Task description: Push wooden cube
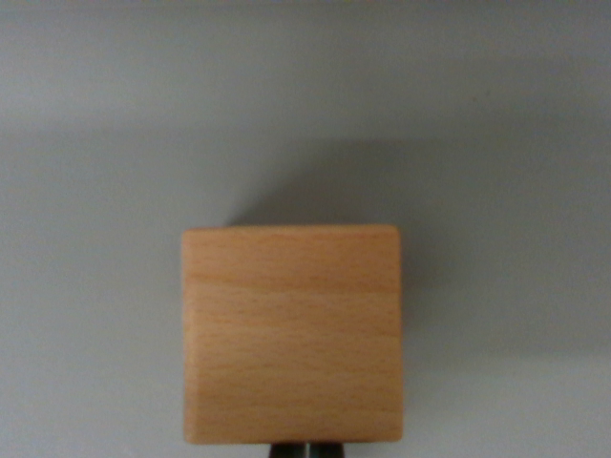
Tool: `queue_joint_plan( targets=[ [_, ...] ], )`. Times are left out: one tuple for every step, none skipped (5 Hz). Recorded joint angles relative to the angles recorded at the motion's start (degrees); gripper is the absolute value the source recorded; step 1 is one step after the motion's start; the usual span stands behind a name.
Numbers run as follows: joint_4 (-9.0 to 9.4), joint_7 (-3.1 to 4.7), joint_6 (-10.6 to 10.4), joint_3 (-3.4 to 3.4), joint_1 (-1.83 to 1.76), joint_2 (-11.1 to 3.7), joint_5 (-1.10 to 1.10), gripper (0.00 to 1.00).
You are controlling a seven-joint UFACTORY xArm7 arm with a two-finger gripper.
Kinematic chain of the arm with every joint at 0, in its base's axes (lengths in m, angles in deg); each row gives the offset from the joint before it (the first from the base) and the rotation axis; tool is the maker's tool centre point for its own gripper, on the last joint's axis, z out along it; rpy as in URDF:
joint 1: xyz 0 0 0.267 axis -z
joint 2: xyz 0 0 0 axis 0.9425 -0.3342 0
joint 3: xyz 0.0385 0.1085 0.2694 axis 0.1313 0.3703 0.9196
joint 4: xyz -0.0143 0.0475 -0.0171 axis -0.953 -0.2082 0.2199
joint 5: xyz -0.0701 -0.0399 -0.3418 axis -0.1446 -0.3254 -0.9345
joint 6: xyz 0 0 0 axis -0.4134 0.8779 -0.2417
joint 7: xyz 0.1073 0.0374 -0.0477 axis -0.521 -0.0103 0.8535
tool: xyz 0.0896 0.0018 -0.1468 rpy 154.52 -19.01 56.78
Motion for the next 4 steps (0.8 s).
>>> queue_joint_plan(
  targets=[
    [0.0,0.0,0.0,0.0,0.0,0.0,0.0,1.0],
    [-0.5,-0.04,0.2,0.03,-0.01,-0.31,0.02,1.0],
    [-0.5,-0.04,0.2,0.03,-0.01,-0.31,0.02,1.0],
    [-0.56,-0.05,0.2,0.03,-0.01,-0.35,0.02,1.0]
  ],
)
